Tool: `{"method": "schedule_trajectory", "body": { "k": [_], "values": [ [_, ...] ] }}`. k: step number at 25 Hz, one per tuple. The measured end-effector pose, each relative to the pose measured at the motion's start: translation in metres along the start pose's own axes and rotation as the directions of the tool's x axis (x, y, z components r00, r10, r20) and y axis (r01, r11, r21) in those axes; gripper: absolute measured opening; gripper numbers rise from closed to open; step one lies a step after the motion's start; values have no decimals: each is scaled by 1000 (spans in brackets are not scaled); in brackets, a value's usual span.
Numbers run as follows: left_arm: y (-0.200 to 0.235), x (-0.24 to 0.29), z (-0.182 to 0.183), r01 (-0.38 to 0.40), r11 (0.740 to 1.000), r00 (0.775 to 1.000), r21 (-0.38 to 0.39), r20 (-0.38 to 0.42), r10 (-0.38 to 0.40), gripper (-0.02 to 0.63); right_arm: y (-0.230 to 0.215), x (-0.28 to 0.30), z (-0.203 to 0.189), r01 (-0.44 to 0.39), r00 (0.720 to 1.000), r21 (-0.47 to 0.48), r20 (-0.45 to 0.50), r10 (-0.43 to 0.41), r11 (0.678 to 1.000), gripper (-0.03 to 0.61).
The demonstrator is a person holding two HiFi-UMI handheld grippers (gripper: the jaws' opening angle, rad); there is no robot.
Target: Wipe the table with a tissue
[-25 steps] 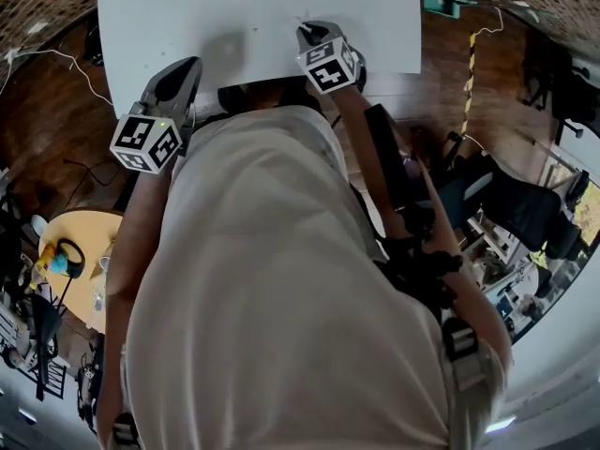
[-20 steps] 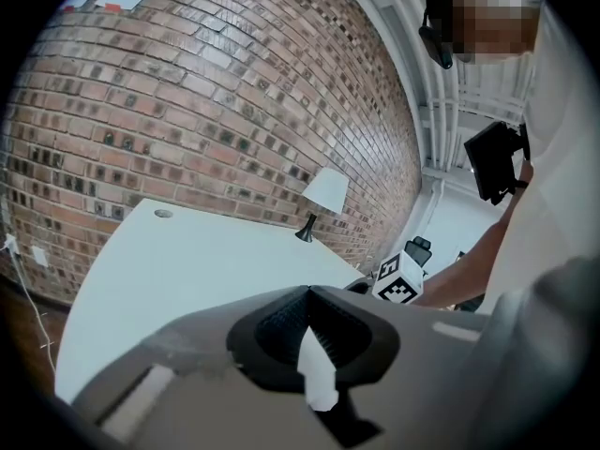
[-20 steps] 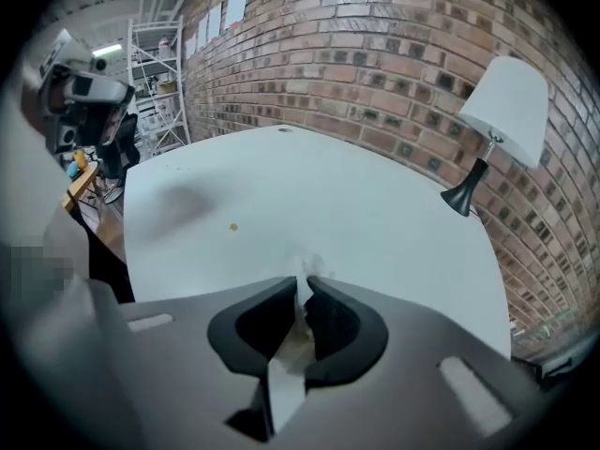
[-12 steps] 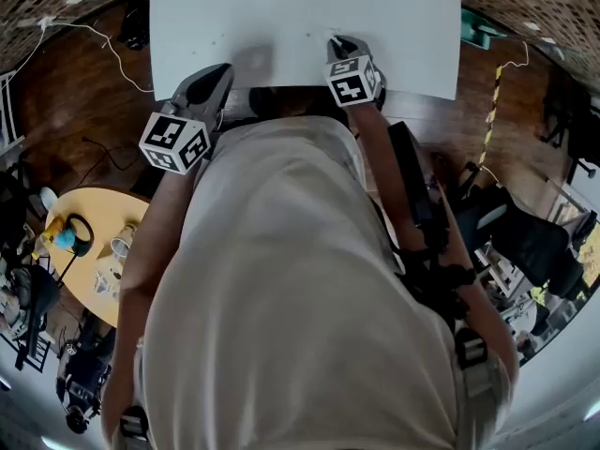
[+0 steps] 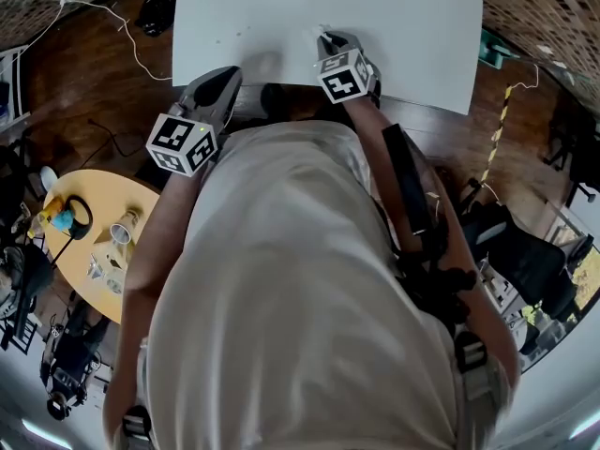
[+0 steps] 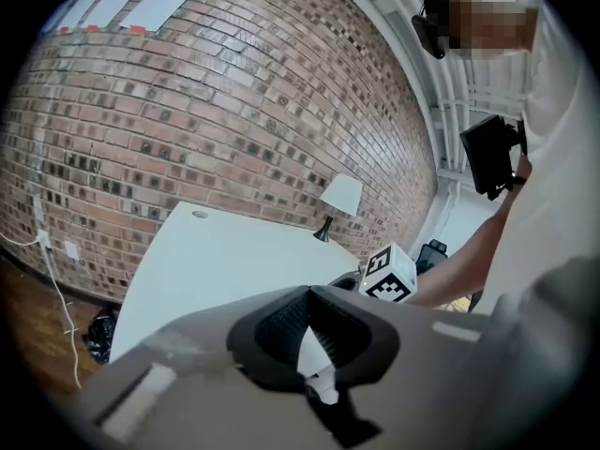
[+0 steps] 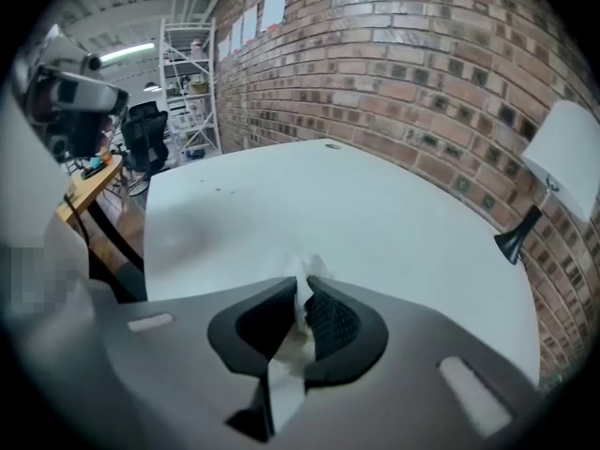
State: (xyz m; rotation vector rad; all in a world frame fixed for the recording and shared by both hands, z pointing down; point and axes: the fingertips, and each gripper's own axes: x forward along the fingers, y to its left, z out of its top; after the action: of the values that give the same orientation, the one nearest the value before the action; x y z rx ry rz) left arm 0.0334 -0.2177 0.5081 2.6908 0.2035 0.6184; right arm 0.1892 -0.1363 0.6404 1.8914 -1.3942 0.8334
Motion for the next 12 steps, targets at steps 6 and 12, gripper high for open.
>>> {"method": "schedule_trajectory", "body": {
  "k": [6, 12],
  "values": [
    [6, -7, -3, -12, 1000, 1000, -20, 17, 13, 5, 60, -8, -1, -160, 986, -280, 3, 167, 947, 34],
    [-1, -3, -2, -30, 998, 999, -54, 44, 32, 5, 37, -20, -29, -175, 984, -341, -24, 178, 923, 34]
  ]
}}
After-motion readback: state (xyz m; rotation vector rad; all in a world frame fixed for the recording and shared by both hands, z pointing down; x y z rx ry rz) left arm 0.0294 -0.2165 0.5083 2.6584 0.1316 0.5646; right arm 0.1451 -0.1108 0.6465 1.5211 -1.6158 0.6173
